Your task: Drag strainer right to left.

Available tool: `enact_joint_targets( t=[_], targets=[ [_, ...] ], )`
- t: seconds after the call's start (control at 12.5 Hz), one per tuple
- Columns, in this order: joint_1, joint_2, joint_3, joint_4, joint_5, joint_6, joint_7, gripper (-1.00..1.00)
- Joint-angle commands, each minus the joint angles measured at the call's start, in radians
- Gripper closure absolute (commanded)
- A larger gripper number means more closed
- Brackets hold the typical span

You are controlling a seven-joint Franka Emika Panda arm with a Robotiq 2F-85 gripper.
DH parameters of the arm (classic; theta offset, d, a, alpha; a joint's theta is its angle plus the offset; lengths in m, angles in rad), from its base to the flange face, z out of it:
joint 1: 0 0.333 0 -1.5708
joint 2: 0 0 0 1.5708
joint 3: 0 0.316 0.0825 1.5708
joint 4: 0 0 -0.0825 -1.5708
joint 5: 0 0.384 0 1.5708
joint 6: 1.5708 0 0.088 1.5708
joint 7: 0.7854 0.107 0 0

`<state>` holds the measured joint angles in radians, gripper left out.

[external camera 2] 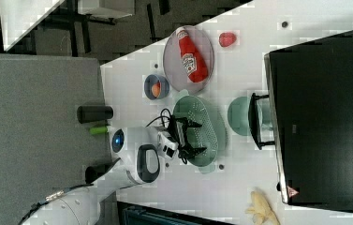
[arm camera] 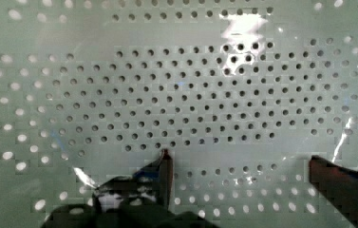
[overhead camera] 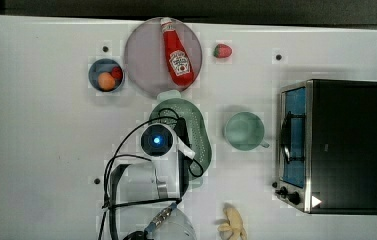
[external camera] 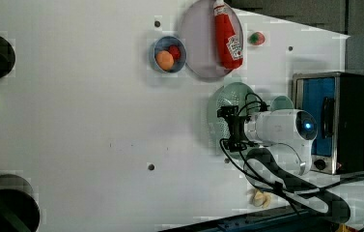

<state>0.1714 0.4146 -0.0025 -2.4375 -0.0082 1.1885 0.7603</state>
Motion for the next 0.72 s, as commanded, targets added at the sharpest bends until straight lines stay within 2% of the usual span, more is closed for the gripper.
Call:
enact_joint_targets(
  t=[0.08, 0.72],
  targets=[
    [0.041, -0.020, 0.022, 0.036, 0.002, -0.032, 0.106, -1.00],
    [0.168, -0.019, 0.039, 0.090, 0.003, -0.100, 0.381, -1.00]
  ],
)
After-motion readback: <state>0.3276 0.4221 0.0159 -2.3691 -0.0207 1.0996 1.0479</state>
